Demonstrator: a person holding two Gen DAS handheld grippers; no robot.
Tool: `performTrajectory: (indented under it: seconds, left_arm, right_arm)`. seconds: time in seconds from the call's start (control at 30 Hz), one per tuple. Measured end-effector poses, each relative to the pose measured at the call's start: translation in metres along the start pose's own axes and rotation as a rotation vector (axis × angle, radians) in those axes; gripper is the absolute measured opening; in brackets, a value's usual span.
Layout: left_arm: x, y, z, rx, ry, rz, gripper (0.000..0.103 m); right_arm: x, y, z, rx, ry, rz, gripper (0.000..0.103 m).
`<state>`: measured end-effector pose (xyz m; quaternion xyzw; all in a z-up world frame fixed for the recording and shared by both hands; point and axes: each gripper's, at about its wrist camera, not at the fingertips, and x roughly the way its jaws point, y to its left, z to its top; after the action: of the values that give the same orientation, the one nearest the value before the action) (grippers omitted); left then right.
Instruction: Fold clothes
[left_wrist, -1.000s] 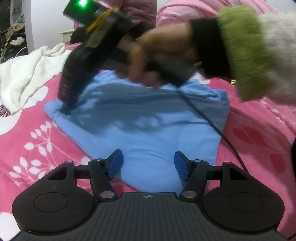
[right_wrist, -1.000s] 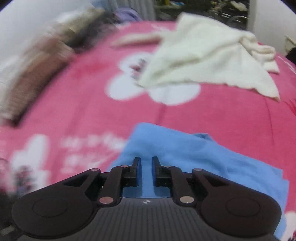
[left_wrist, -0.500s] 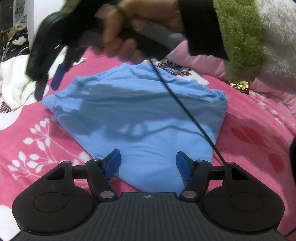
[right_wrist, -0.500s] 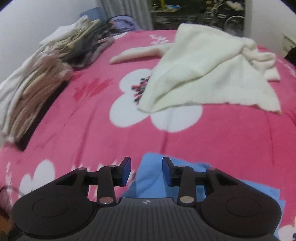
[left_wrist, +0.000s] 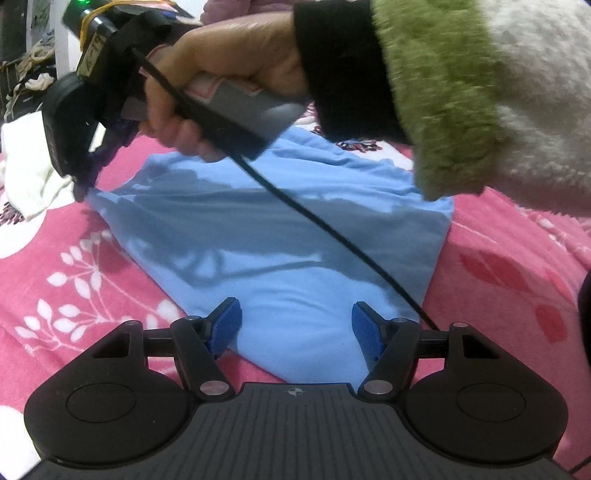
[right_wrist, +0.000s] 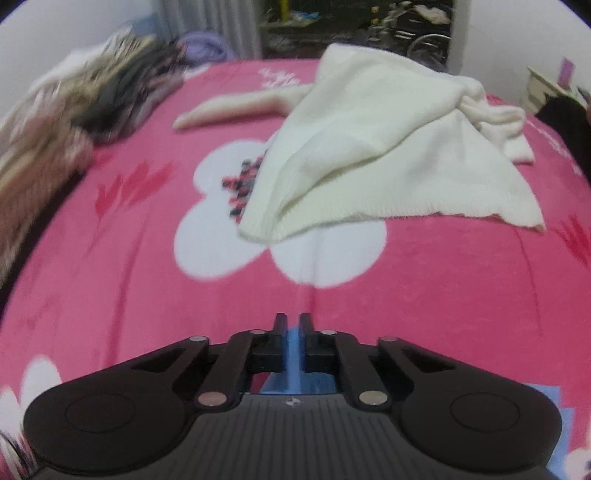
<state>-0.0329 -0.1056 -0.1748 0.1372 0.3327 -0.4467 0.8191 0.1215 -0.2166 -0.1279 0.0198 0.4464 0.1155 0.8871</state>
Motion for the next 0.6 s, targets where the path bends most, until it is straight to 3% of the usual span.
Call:
performTrajectory:
  seconds: [0.07, 0.17, 0.23, 0.3, 0.37, 0.43, 0.6]
  left_arm:
    - [0.000, -0.001, 0.000, 0.003, -0.001, 0.004, 0.067]
    - [0.000, -0.001, 0.000, 0.005, -0.001, 0.000, 0.067]
    - [0.001, -0.001, -0.001, 0.009, 0.000, -0.004, 0.068]
    - [0.001, 0.000, 0.000, 0.014, 0.001, -0.007, 0.068]
    - [0.001, 0.000, 0.000, 0.020, 0.004, -0.010, 0.069]
    - [0.003, -0.001, 0.002, 0.023, 0.011, -0.011, 0.069]
    - [0.003, -0.002, 0.005, 0.024, 0.027, -0.001, 0.069]
  right_arm:
    - [-0.015, -0.019, 0.003, 0.092, -0.067, 0.026, 0.007]
    - [-0.039, -0.048, 0.008, 0.229, -0.167, 0.066, 0.020]
    - [-0.073, -0.074, 0.002, 0.267, -0.224, 0.014, 0.024]
    - [-0.113, -0.102, -0.010, 0.289, -0.268, -0.068, 0.035]
    - [-0.140, -0.124, -0.029, 0.315, -0.247, -0.117, 0.041]
    - [-0.157, -0.141, -0.050, 0.337, -0.201, -0.138, 0.042]
    - [-0.148, -0.143, -0.094, 0.290, -0.062, -0.146, 0.041]
